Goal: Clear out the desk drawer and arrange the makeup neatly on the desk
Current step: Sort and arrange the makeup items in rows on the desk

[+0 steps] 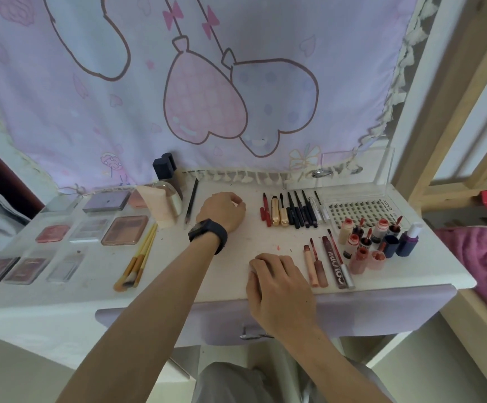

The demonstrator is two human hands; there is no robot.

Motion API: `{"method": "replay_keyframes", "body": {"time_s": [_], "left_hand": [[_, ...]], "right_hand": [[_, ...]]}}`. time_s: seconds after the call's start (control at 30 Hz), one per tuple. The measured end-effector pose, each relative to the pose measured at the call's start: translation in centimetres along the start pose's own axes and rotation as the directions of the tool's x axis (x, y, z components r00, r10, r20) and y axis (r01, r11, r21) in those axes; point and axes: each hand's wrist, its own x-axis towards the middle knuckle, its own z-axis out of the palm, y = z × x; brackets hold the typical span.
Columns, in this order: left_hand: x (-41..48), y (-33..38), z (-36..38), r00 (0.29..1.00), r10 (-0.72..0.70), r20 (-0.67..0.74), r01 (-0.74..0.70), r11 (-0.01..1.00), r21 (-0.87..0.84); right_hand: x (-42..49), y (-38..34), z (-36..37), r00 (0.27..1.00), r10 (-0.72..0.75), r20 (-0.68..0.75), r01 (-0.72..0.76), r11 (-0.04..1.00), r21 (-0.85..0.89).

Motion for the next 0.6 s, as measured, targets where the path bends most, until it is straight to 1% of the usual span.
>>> {"method": "replay_keyframes", "body": {"time_s": [0.07,0.1,0.17,0.23,0.37,0.5,0.6], "left_hand": [[-0.2,-1.6,-0.7,1.000,0.009,-0.028,-0.004,0.985,0.172],[-0.4,-2.2,-1.0,1.000,-0.010,-0.026,0.016,0.973,0.229],[-0.9,-3.1,-1.4,0.997,-0.074,-0.010,0.074,0.946,0.315],[-1.3,-3.5,-1.7,0.995,-0.103,-0.015,0.101,0.914,0.392],[-2.1,-3.8,-2.1,0.997,-0.060,-0.047,0.075,0.884,0.462],[-2.7,-3.6,-2.8,0.995,-0.011,-0.095,0.062,0.831,0.552],[-3.0,-3.8,-3.4,0.995,-0.052,-0.080,0.086,0.852,0.516]], "right_hand": [[0.0,0.0,0.0,1.000,0.003,0.000,-0.003,1.000,-0.001],[0.0,0.0,0.0,1.000,0.004,-0.003,-0.004,1.000,-0.002],[0.0,0.0,0.0,1.000,0.003,-0.009,-0.003,1.000,-0.002],[0.0,0.0,0.0,1.000,0.000,-0.012,0.000,1.000,0.000],[0.0,-0.1,-0.2,1.000,0.002,-0.001,-0.002,1.000,0.005],[0.1,-0.2,-0.4,1.000,0.000,0.017,0.000,1.000,0.000],[0.1,-0.2,-0.4,1.000,0.002,0.018,-0.002,1.000,-0.005]]}}
